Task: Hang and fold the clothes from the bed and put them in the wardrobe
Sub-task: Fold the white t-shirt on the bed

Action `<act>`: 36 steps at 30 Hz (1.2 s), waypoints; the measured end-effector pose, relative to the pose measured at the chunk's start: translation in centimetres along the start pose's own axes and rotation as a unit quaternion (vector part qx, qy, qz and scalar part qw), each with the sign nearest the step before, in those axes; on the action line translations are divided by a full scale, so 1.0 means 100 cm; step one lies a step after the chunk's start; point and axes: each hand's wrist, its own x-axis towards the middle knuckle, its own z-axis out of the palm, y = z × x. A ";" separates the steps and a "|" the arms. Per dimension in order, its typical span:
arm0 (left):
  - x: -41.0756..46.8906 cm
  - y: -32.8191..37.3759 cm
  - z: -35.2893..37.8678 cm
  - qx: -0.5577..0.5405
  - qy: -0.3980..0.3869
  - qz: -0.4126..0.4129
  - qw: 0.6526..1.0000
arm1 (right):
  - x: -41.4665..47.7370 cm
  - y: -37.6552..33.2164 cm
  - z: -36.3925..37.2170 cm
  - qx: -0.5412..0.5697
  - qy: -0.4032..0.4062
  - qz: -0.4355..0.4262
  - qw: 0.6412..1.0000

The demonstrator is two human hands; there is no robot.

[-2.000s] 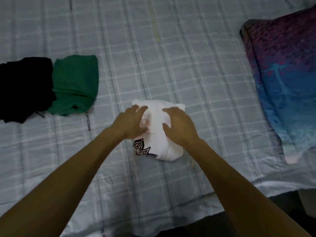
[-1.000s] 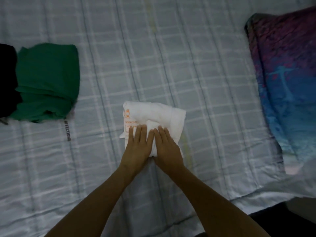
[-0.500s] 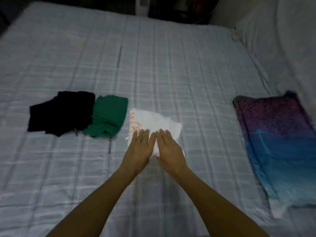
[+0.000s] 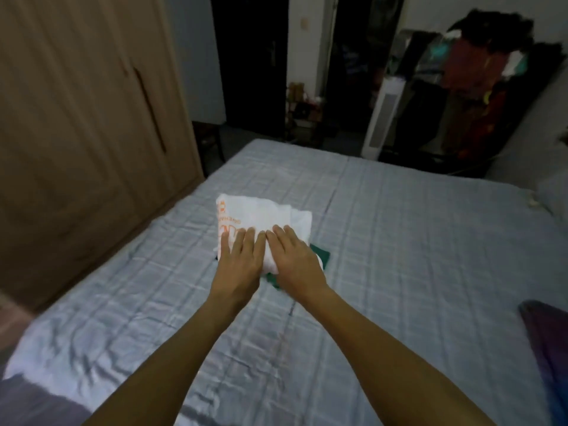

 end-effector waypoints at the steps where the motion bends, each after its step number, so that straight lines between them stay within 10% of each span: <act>1: -0.008 -0.016 -0.014 0.014 0.005 -0.016 1.000 | 0.012 -0.017 -0.005 0.004 0.008 -0.021 1.000; 36: -0.400 -0.551 -0.245 0.204 0.075 -0.380 0.899 | 0.233 -0.712 0.020 0.210 0.080 -0.438 0.870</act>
